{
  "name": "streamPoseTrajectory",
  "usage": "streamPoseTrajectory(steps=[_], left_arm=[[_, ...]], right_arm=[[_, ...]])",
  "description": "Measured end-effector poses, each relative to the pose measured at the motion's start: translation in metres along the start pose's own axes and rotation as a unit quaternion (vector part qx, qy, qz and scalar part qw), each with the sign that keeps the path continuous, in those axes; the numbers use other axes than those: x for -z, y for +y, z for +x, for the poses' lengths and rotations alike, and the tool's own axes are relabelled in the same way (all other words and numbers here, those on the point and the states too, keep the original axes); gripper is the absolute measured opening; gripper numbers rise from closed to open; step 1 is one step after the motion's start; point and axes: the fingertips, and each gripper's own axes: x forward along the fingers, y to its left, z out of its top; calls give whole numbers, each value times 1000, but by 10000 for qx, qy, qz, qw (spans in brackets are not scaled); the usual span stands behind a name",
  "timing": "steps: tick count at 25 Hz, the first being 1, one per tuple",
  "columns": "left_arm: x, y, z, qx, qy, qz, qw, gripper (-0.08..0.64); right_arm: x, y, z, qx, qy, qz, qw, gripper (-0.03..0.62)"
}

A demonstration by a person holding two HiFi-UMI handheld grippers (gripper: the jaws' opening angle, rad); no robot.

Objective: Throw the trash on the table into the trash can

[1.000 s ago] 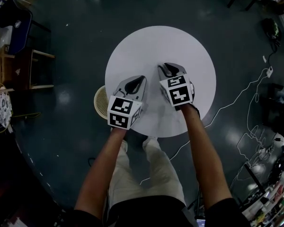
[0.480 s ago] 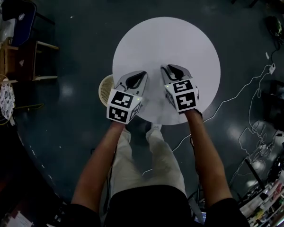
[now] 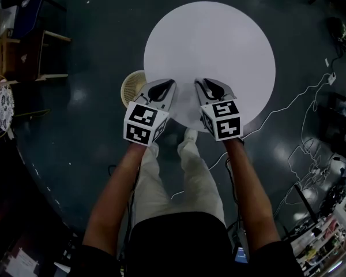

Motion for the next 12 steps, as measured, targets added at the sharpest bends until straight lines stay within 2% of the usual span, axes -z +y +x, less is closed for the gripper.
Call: streamPoseTrajectory(steps=[12], left_arm=[[60,43,-70,-260,122,-213,9994,15]], right_arm=[[26,89,10,-181,159,76,9997,84]])
